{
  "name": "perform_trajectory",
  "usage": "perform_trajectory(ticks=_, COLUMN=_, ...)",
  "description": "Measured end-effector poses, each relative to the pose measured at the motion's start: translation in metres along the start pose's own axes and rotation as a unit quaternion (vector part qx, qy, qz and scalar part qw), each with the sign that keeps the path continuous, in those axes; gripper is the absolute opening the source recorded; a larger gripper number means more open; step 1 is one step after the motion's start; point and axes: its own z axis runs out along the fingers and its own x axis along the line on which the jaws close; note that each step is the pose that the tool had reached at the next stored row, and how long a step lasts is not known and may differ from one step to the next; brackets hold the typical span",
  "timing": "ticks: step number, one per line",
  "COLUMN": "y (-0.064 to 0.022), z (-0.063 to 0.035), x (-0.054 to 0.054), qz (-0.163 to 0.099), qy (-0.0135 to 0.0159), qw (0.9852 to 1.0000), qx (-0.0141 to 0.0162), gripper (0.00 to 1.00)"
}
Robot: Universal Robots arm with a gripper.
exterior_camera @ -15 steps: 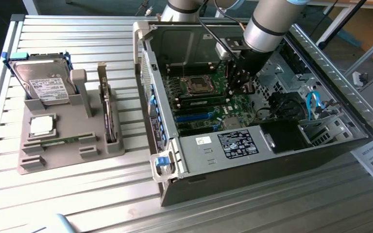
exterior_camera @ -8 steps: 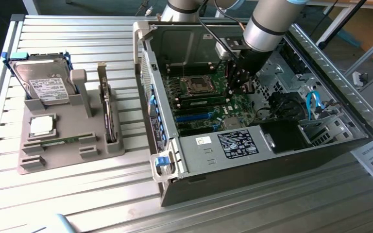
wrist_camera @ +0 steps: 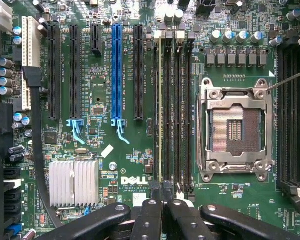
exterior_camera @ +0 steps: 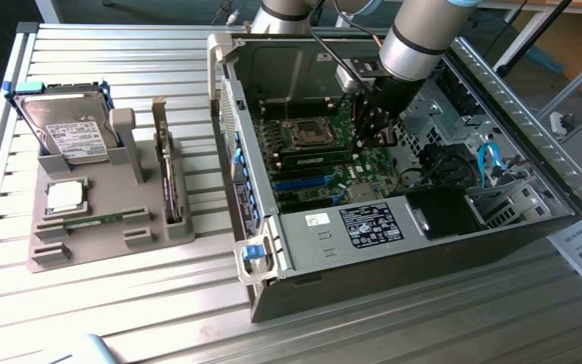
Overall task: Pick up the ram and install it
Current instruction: 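Press down the ram until it locks into place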
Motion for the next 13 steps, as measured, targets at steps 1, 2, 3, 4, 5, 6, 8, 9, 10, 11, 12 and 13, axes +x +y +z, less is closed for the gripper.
perform_trajectory(ticks=1, y=-0.0001, z=0.0006, x=-0.0001, qz=0.0, qy=-0.0001, qw=1.0, qx=0.0, gripper=0.1)
perform_trajectory(ticks=2, y=-0.0001, z=0.0016, x=0.0, qz=0.0, qy=-0.0001, qw=1.0, qx=0.0, gripper=0.1)
perform_trajectory(ticks=3, y=-0.0001, z=0.0029, x=0.0001, qz=0.0, qy=0.0002, qw=1.0, qx=0.0, gripper=0.1)
perform_trajectory(ticks=4, y=-0.0001, z=0.0038, x=0.0002, qz=0.0, qy=0.0002, qw=1.0, qx=-0.0001, gripper=0.1)
perform_trajectory(ticks=5, y=-0.0002, z=0.0045, x=0.0001, qz=0.0, qy=0.0001, qw=1.0, qx=0.0, gripper=0.1)
perform_trajectory(ticks=6, y=-0.0002, z=0.0049, x=0.0002, qz=0.0, qy=0.0, qw=1.0, qx=0.0, gripper=0.1)
perform_trajectory(ticks=8, y=-0.0002, z=0.0049, x=0.0001, qz=0.0, qy=0.0, qw=1.0, qx=0.0, gripper=0.1)
perform_trajectory(ticks=9, y=-0.0002, z=0.0049, x=0.0001, qz=0.0, qy=0.0, qw=1.0, qx=0.0, gripper=0.1)
perform_trajectory(ticks=10, y=-0.0002, z=0.005, x=0.0001, qz=0.0, qy=0.0, qw=1.0, qx=0.0, gripper=0.1)
perform_trajectory(ticks=11, y=-0.0002, z=0.0049, x=0.0001, qz=0.0, qy=0.0, qw=1.0, qx=0.0, gripper=0.1)
perform_trajectory(ticks=12, y=-0.0002, z=0.0043, x=0.0, qz=0.0, qy=-0.0002, qw=1.0, qx=0.0001, gripper=0.1)
perform_trajectory(ticks=13, y=-0.0001, z=0.0024, x=0.0001, qz=0.0, qy=-0.0001, qw=1.0, qx=0.0, gripper=0.1)
